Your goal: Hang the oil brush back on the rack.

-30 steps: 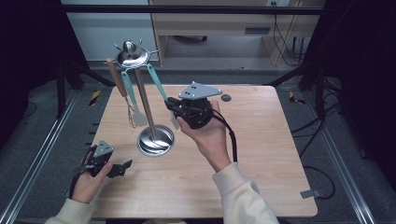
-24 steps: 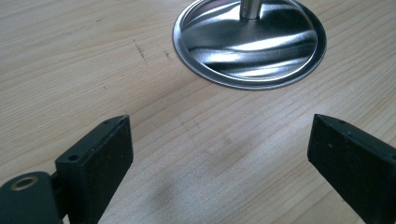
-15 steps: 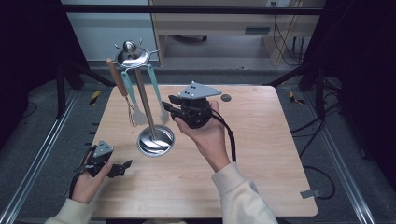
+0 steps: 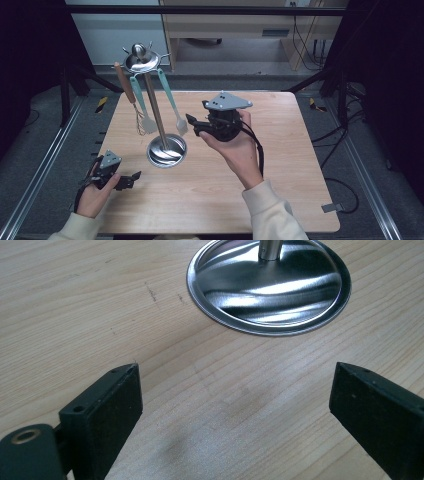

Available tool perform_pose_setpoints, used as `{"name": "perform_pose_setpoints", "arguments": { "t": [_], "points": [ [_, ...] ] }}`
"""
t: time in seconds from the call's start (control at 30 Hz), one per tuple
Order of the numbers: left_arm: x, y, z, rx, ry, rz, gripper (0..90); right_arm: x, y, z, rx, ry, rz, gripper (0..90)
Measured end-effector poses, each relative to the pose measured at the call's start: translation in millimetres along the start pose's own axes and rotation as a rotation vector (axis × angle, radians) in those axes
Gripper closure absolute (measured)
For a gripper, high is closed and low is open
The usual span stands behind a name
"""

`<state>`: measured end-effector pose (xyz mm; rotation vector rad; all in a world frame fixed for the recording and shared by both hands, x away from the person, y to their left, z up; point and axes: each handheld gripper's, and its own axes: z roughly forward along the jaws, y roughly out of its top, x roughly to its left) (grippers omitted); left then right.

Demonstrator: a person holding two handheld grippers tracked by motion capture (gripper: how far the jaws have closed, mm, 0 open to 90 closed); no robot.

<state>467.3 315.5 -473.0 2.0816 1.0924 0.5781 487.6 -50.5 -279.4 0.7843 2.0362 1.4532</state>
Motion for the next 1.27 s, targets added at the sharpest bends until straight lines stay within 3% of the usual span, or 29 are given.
{"name": "perform_pose_setpoints", "arguments": {
  "t": [0.33, 0.47, 0.67, 0.97, 1.27],
  "points": [
    [1.2, -0.4, 0.2, 0.002, 0.007, 0.001, 6.3, -19.6, -28.7, -13.5, 0.039, -0.08, 0.044, 18.5],
    [1.7, -0.6, 0.2, 0.0, 0.013, -0.002, 6.2, -24.9, -40.5, -17.7, 0.072, -0.118, 0.048, 14.3],
    [3.5, -0.9, -0.4, -0.001, 0.019, -0.004, 6.1, -34.1, -65.9, -23.7, 0.103, -0.137, 0.068, 10.2],
    [5.9, -1.5, -0.9, -0.006, 0.031, -0.014, 6.2, -46.9, -112.7, -28.5, 0.143, -0.159, 0.123, 7.1],
    [11.1, -2.4, 1.4, 0.006, 0.062, -0.021, 6.1, -61.1, -163.8, -28.3, 0.229, -0.231, 0.187, 12.0]
  ]
}}
